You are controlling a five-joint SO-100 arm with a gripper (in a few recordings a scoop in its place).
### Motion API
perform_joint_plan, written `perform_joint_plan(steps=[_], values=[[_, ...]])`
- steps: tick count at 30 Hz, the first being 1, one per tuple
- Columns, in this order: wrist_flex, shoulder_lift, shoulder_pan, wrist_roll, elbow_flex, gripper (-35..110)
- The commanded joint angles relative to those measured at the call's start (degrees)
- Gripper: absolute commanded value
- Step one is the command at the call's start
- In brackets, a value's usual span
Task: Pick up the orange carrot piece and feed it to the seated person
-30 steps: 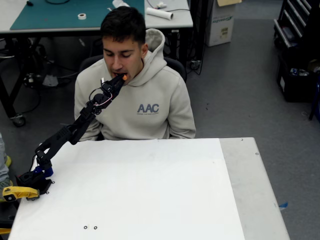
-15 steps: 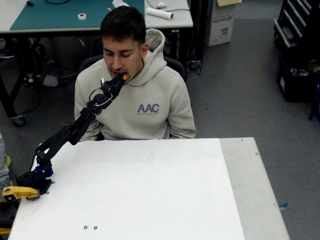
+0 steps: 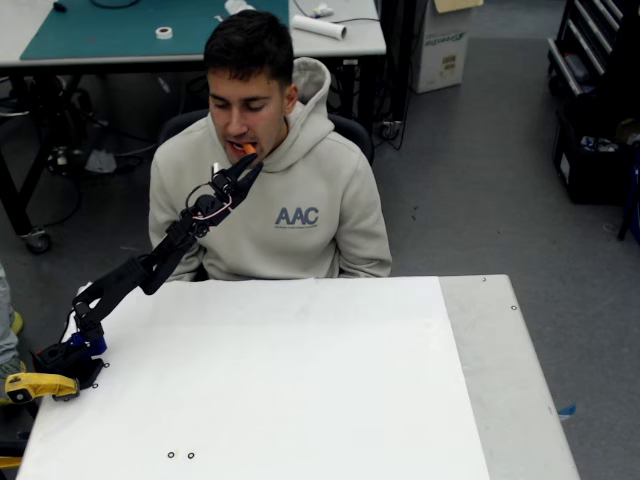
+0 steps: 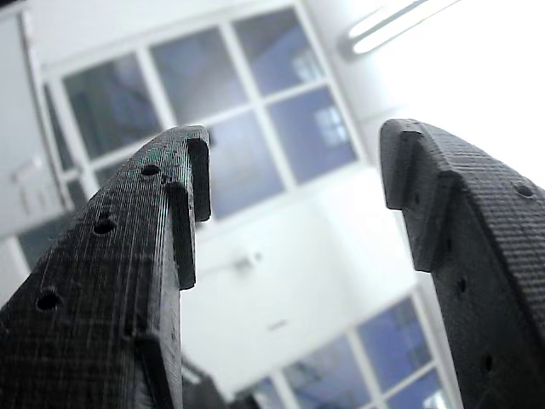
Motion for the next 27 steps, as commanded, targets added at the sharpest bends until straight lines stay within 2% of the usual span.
perform_joint_plan(steps=[1, 7, 13, 27], values=[[-0.70, 2.64, 0.79, -0.88, -4.13, 10], [-0.62, 2.64, 0.79, -0.18, -4.13, -4], [-0.62, 2.64, 0.88, -0.18, -2.37, -2], [-1.41, 12.48, 1.67, 0.53, 24.61, -2]])
